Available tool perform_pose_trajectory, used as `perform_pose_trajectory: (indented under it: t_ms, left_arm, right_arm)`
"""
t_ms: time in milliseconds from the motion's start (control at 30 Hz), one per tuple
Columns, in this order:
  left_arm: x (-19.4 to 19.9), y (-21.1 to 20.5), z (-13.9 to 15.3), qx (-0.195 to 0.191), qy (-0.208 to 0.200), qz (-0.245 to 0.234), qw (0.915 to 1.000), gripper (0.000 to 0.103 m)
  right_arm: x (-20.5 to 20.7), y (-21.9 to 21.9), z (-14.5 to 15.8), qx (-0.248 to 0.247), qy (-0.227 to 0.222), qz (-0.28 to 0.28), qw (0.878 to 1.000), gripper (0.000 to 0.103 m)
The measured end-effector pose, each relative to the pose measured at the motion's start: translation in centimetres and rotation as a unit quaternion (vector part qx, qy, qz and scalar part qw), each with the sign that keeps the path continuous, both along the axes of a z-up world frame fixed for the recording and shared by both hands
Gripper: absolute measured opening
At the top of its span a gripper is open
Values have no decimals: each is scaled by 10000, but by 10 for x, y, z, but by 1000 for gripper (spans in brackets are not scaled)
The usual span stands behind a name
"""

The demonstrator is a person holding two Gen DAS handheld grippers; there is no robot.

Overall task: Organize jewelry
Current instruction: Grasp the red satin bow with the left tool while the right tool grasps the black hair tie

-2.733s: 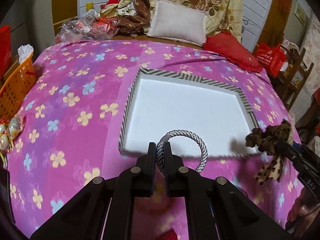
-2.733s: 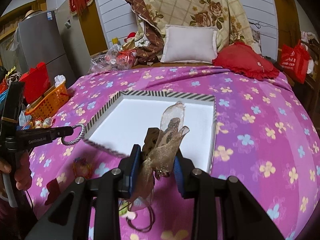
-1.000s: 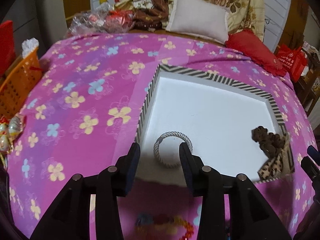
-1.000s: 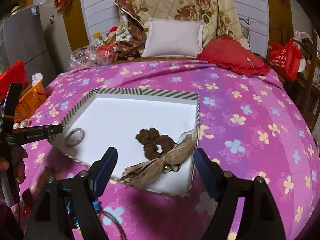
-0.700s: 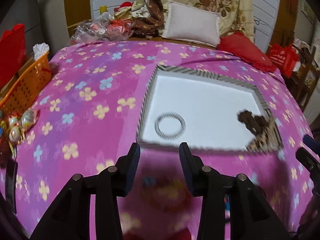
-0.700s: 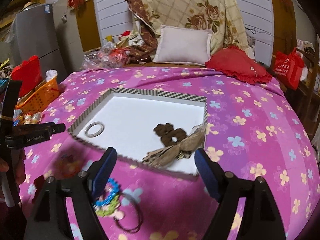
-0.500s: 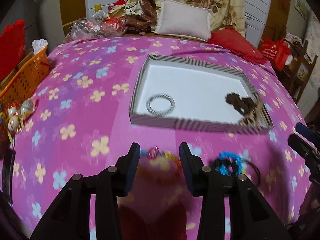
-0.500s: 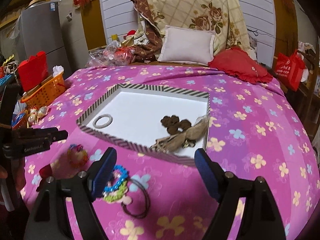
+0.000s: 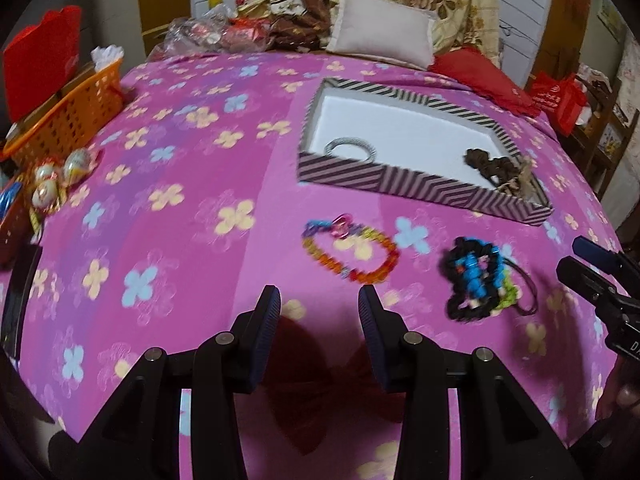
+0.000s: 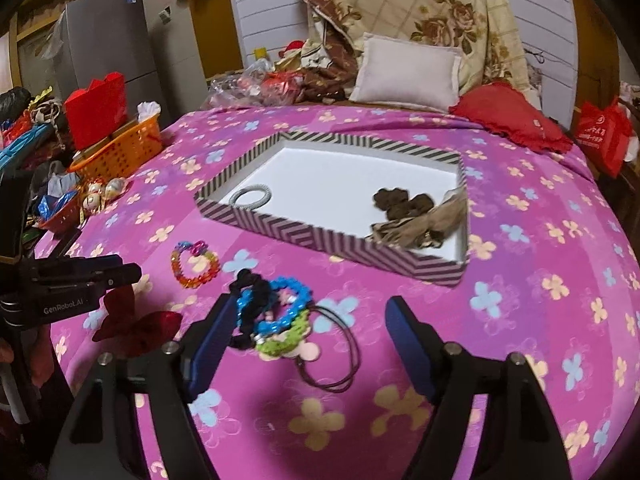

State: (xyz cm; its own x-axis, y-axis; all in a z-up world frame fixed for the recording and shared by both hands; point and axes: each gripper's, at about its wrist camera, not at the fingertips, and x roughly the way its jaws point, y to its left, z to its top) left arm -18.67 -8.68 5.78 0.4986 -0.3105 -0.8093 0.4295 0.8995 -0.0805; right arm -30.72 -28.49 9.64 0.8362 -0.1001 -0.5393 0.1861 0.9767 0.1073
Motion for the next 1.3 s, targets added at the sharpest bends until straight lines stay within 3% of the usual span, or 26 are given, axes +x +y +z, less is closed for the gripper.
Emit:
perform_pose_trajectory:
  t_ms: [300,567,800,1100,1300]
  left_arm:
    - [5,12,-1,-179,136,168,9996,19]
    - [6,12,2,-238,175,116,9995,19]
    - [6,20,9,-626,481,-136,9968,19]
    - [-16,25,2,-399,610,-813,9940,30]
    - [-18,32,-7,-447,756,-888,9922,32]
  right_arm:
    - [17,15,-9,40,107,288,9995,64]
    - [40,22,-16,75,275,539,9981,48]
    - [58,19,-23,158,441,608,9971,47]
    - [65,18,-26,256,461,667,9964,47]
    - [67,18,-26,255,469,679,9963,47]
